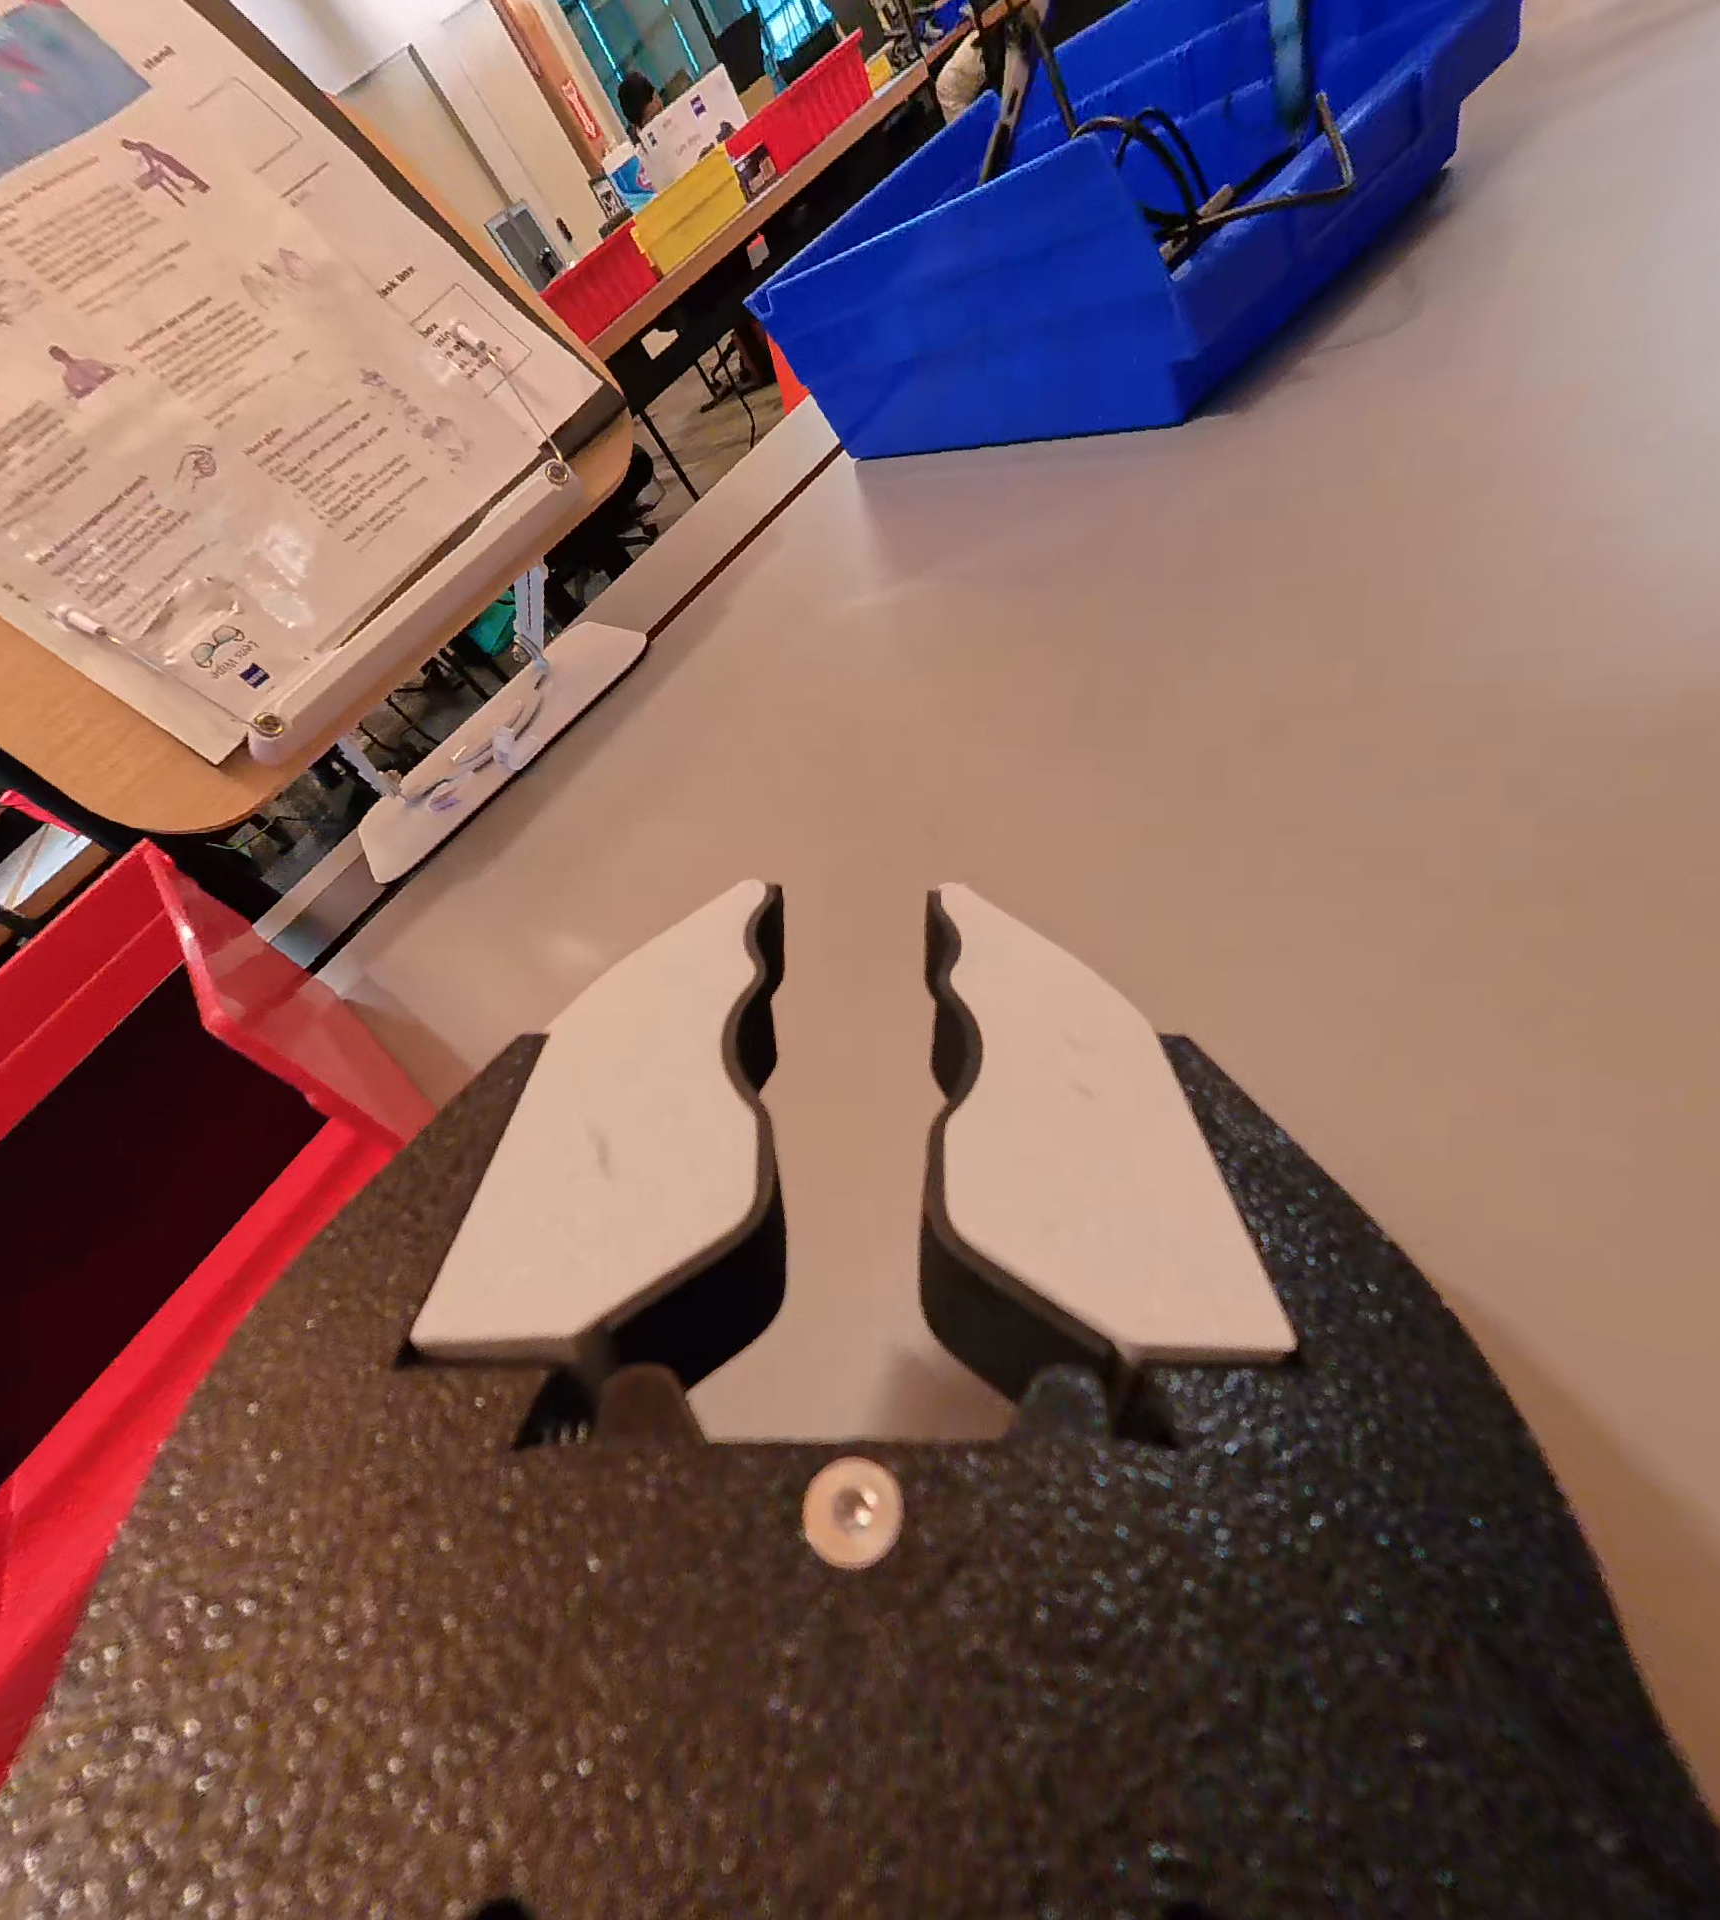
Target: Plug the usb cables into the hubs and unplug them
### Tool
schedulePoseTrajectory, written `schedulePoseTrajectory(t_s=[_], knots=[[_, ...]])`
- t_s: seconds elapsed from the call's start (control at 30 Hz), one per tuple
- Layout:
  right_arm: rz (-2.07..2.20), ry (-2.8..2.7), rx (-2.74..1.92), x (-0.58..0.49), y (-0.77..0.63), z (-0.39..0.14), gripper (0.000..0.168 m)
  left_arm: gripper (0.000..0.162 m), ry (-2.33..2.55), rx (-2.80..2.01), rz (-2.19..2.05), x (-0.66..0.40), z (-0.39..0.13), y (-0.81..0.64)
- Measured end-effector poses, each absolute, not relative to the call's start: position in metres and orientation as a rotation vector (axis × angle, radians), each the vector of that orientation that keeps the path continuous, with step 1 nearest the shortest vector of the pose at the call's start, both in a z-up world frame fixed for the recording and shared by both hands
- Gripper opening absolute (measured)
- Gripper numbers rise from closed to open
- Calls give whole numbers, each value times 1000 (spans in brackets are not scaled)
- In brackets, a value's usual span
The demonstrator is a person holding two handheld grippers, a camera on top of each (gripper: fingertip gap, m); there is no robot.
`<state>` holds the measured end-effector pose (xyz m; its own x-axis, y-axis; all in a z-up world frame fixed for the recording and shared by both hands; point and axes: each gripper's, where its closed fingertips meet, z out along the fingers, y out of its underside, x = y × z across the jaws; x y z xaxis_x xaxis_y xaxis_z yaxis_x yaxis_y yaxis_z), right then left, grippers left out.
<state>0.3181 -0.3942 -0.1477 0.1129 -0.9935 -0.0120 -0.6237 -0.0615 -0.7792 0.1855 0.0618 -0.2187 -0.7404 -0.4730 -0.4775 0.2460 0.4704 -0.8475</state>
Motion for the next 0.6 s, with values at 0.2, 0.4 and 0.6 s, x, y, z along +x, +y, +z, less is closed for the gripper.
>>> schedulePoseTrajectory(t_s=[0.2,0.4,0.6], knots=[[-912,1556,-1978,257,-385,-143,87,25,2023,-155,-1290,183,-221,60],[-886,1384,-1779,174,-304,-157,79,25,2114,-154,-1219,181,-233,51],[-974,1400,-1632,153,-289,-178,71,36,2369,-479,-1381,177,-240,-32]])
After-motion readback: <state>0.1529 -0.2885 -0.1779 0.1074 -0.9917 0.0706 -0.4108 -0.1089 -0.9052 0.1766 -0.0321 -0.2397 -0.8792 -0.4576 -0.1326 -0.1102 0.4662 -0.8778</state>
